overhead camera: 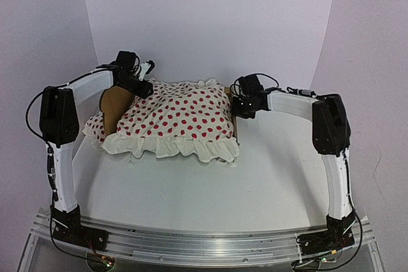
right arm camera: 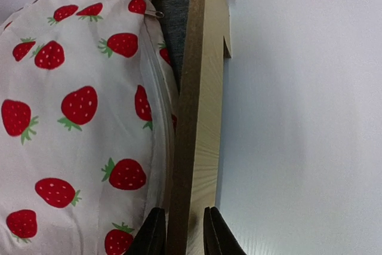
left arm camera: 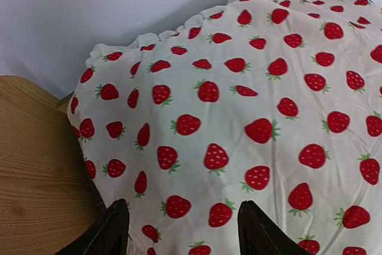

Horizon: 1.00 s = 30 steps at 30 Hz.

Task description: Set up the pet bed

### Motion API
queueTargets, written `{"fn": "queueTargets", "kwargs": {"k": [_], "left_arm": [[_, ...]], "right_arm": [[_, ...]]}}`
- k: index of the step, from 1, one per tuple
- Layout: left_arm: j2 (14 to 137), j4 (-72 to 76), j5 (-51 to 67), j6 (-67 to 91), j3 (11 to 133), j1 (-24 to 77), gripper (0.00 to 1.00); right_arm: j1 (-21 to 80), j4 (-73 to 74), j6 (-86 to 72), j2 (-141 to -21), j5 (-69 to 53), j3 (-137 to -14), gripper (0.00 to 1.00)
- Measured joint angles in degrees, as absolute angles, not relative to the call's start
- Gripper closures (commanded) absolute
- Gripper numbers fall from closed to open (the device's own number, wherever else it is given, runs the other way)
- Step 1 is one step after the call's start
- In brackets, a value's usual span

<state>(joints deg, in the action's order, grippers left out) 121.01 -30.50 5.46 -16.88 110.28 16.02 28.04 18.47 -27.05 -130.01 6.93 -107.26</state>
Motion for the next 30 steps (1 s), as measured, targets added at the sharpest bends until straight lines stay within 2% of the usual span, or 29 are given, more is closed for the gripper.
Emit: {"fn": "queueTargets", "kwargs": {"k": [6,9,13,16,20,25,30], "left_arm": [[121.0,-30.4,7.9,-15.4,110.2,16.0,0.36],[121.0,-30.3,9.3,-15.0,110.2,17.1,0.35],[121.1,-29.9,9.5,-14.8,110.2,19.0,0.34],[121.4,-29.9,9.1,-14.6,110.1,19.3,0.34],[122.2,-29.5,7.8,-14.1,109.7,18.9,0.33],[123.5,-29.4,5.9,-13.4,109.4,18.9,0.33],[124.3,-29.4,4.0,-12.9,108.6,19.0,0.37]], "right_arm": [[28.4,18.8,-27.7,-117.3,7.0,-89.8,0.73],[28.3,20.2,-27.9,-110.8,5.6,-82.1,0.65],[28.1,25.3,-26.9,-103.9,4.6,-77.7,0.57],[27.5,27.8,-25.3,-100.5,5.0,-79.5,0.55],[26.6,28.8,-23.8,-101.9,5.5,-90.3,0.57],[25.4,26.6,-25.5,-111.0,5.2,-105.0,0.54],[25.0,26.8,-28.8,-122.3,4.9,-112.6,0.55]]}}
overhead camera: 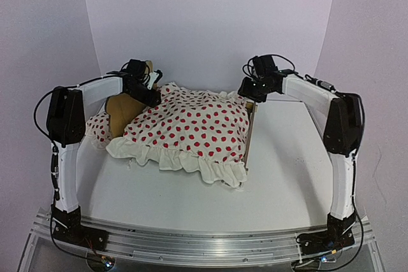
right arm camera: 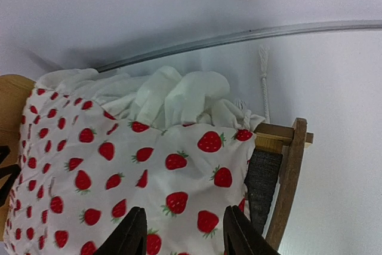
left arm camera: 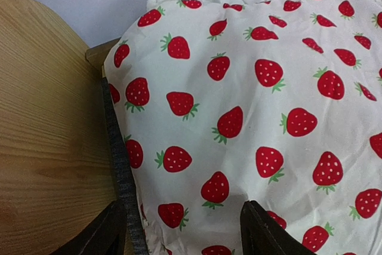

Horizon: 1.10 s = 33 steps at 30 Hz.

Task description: Set up the pet bed

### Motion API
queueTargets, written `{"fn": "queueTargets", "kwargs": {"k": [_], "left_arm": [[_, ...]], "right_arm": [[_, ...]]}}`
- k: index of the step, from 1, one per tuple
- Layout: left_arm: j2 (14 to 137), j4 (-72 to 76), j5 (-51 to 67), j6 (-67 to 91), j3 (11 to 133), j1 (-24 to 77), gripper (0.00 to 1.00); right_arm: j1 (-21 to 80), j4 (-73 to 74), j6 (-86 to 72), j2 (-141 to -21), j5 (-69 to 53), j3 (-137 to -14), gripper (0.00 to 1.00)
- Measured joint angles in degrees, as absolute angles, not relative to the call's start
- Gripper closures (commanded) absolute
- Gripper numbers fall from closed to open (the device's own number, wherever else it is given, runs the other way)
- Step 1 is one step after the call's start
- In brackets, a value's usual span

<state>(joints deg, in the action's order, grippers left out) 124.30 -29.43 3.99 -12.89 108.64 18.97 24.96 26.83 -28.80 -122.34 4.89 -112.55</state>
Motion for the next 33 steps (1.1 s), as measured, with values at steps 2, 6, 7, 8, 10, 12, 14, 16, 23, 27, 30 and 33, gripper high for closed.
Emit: {"fn": "queueTargets", "kwargs": {"k": [2,6,7,8,10,12,14,16,23,27,30,33], "left_arm": [[124.6,-29.4,3.5,-12.5,108.1,19.0,0.42],[125.3,-29.1,2.6,-11.8,107.2,19.0,0.65],[125.4,-29.0,2.4,-11.7,107.1,19.0,0.72],[125.4,-28.8,2.2,-11.9,106.9,19.0,0.78],[125.4,-28.3,1.8,-12.2,106.4,19.0,0.91],[125.4,-27.7,1.0,-12.7,105.8,19.1,1.00],[125.4,-27.1,0.0,-13.5,105.1,19.2,1.00],[125.4,-26.4,-0.8,-14.4,104.6,19.3,1.00],[125.4,-24.8,-2.8,-17.9,104.1,19.6,1.00],[125.4,-24.4,-3.2,-19.4,104.1,19.6,1.00],[125.4,-24.3,-3.5,-20.2,104.1,19.6,1.00],[125.4,-24.3,-4.5,-21.4,104.1,19.6,1.00]], "right_arm": [[24.8,27.3,-29.5,-126.5,4.7,-114.5,0.56],[24.8,28.2,-30.1,-131.7,4.6,-116.6,0.59],[24.8,28.3,-30.2,-132.4,4.7,-116.7,0.60],[24.8,28.4,-30.3,-132.8,4.8,-116.7,0.62],[24.8,28.5,-30.5,-132.9,5.3,-116.5,0.73],[24.8,28.3,-30.6,-132.9,6.2,-116.3,0.89],[24.8,28.2,-30.0,-132.9,7.3,-115.8,0.99],[24.6,28.2,-30.1,-132.9,8.2,-114.9,1.00],[23.8,28.4,-26.0,-130.9,13.3,-113.4,1.00],[23.3,28.4,-23.5,-128.0,13.6,-113.1,0.94],[23.1,28.2,-22.9,-126.1,11.2,-113.1,0.78],[23.1,27.9,-23.5,-125.8,8.8,-113.1,0.68]]}}
